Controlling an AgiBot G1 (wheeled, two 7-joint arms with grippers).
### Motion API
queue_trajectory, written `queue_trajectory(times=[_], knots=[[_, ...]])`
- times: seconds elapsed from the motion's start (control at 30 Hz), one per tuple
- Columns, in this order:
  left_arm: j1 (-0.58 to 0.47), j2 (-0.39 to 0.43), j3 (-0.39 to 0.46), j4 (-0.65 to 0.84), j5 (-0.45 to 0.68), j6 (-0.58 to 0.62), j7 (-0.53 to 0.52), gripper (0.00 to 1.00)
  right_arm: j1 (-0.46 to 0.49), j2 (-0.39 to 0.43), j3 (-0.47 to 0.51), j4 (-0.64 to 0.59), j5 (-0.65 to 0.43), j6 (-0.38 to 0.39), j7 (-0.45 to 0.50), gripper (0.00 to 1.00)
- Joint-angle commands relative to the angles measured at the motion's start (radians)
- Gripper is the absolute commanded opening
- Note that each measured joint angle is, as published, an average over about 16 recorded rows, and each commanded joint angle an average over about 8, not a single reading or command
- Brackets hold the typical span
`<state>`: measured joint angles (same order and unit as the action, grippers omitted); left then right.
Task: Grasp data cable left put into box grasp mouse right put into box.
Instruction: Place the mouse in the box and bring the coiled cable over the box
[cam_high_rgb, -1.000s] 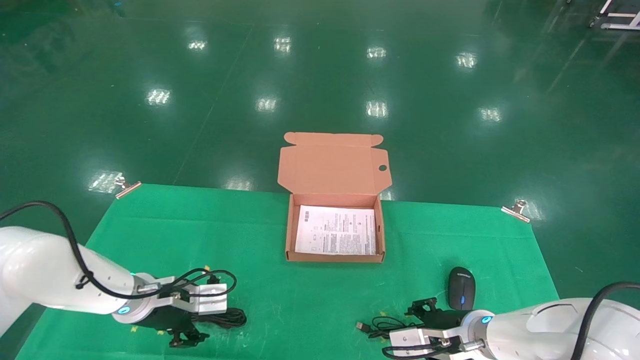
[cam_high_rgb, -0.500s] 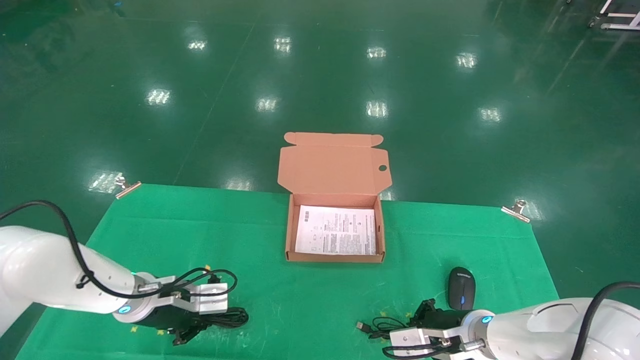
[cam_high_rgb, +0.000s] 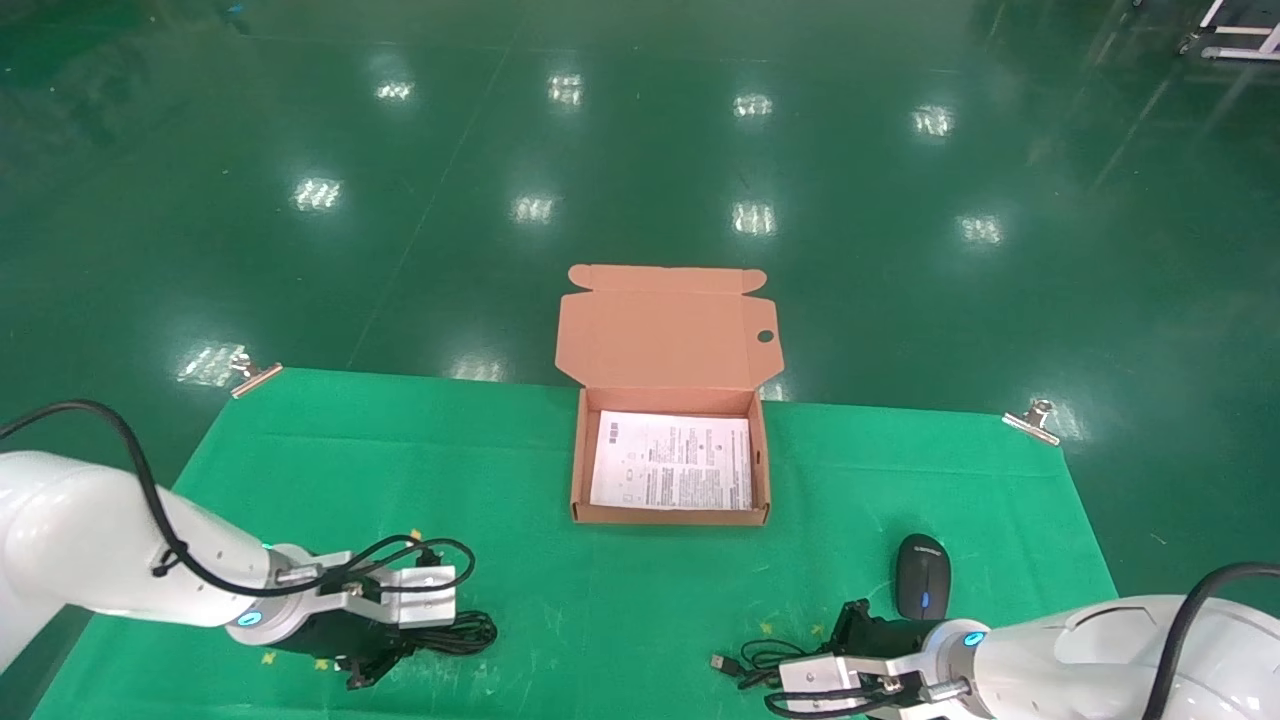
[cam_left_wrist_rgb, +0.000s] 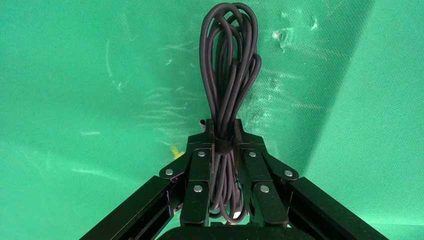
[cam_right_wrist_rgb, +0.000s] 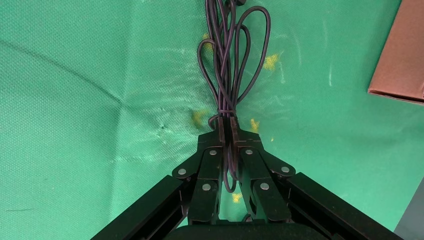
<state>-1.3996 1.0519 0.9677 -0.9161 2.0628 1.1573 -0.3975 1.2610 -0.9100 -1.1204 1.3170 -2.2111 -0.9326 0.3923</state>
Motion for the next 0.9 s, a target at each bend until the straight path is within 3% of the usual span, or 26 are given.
queue_trajectory(times=[0.03,0.47,0.7,0.9], knots=[[0.001,0.002,0.001,0.002,0.001,0.000,0.000,0.00,-0.001,-0.002,-0.002,-0.001,-0.002,0.000,-0.002,0.00],[-0.057,-0.079,-0.034,-0.148,-0.010,0.024,-0.021,0.00,0.065,0.103,0.081,0.037,0.061,0.014,0.054,0.00],[-0.102,-0.107,-0.056,-0.271,0.011,0.022,-0.059,0.00,0.162,0.174,0.157,0.045,0.105,0.053,0.039,0.00],[-0.139,-0.096,-0.066,-0.349,0.052,0.005,-0.087,0.00,0.270,0.169,0.212,0.045,0.138,0.090,0.000,0.00]])
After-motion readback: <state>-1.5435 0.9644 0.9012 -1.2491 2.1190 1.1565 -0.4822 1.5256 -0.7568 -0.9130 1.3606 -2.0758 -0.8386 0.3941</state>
